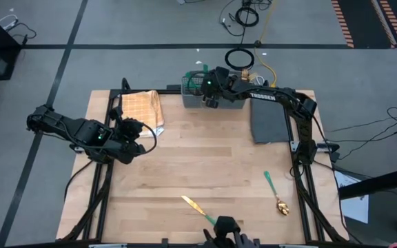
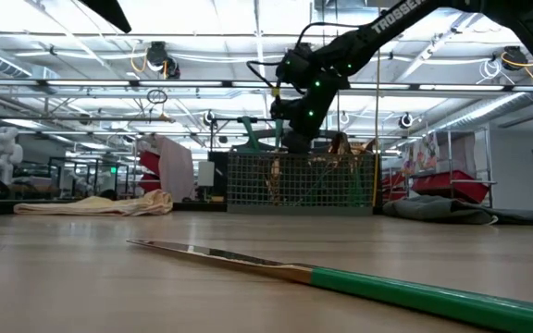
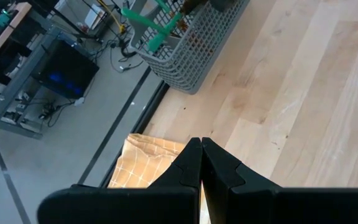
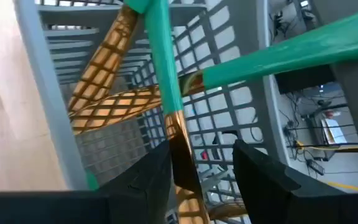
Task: Sort silverware
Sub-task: Put the knife into the middle left section of the dish rack
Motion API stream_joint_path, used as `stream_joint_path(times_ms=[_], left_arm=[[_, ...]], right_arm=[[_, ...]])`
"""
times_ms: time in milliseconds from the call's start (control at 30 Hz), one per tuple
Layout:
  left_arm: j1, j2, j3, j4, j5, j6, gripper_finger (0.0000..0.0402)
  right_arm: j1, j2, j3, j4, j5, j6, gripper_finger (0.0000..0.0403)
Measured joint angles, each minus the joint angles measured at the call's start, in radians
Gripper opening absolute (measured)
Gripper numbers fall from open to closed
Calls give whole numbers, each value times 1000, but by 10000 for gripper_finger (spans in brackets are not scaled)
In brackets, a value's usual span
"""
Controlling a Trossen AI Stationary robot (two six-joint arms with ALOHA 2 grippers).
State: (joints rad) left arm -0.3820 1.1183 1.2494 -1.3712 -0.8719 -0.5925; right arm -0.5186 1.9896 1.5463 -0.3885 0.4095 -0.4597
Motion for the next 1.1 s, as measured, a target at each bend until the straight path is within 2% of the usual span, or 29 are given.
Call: stream_joint_path(times_ms=[100,167,333,367,700,1100], left_arm=[[0,0,0,0,0,3,8],[0,0,0,0,0,3,8],[0,0,0,0,0,3,8],[0,0,0,0,0,3,8],[0,0,0,0,0,3,8],[0,0,0,0,0,2,8]], right_arm=[[0,-1,0,-28,-20,8,149],[1,-2,1,-60,-23,17,126],[9,-2,0,-118,-22,28,23],[13,-2,0,-120,-19,27,12],[43,-4,-1,-112,-20,42,1],[45,-113,-3,-32,-127,142,0]])
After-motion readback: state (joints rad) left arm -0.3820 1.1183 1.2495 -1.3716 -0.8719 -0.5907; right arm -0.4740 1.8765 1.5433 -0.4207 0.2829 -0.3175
